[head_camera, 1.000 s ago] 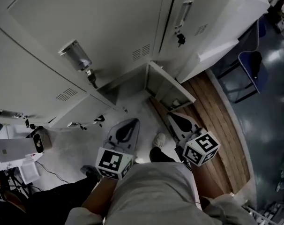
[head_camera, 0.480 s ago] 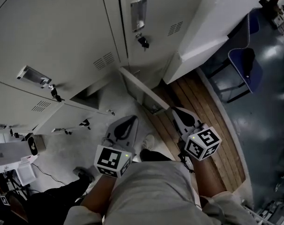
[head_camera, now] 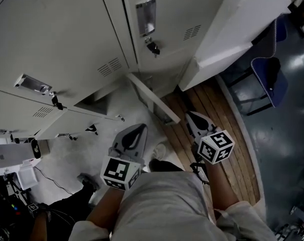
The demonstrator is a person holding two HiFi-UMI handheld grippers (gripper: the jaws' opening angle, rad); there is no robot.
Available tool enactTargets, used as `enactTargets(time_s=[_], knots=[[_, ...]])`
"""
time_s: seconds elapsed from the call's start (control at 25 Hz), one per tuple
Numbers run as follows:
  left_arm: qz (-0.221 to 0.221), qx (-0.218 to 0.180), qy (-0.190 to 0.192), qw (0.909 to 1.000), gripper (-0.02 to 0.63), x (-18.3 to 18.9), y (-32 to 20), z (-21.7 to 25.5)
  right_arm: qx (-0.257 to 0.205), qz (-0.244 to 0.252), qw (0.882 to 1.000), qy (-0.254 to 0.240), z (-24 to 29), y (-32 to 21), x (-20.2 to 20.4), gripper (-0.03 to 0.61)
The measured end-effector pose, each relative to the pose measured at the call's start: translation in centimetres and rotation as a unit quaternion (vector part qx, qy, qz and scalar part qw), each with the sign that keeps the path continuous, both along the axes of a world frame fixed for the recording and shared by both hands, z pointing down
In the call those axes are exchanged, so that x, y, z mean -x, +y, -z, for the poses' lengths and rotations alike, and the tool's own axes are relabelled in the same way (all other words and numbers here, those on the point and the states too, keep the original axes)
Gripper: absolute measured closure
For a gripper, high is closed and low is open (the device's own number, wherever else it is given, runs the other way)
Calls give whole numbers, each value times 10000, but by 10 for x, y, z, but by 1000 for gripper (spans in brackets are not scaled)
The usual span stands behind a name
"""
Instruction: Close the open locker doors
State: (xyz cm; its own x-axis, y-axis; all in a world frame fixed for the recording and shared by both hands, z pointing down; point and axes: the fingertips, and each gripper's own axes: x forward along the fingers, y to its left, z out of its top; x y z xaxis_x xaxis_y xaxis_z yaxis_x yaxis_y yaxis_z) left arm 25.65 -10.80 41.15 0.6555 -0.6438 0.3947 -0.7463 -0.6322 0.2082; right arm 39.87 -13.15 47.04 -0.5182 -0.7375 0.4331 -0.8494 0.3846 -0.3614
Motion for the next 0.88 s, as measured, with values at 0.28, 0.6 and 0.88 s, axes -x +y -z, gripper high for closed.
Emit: enactTargets(time_s=[0.28, 0.6, 0.88], knots=[[244, 7, -35, 9997, 598, 15, -7, -1, 167, 221, 9996, -7, -15, -7, 12, 551], [309, 26, -16, 9995, 598, 34, 0, 0, 246, 283, 9993, -2, -17, -3, 32, 551], [329, 70, -70, 9994, 598, 69, 8, -2, 264, 433, 9987, 13, -17, 8, 72, 551]])
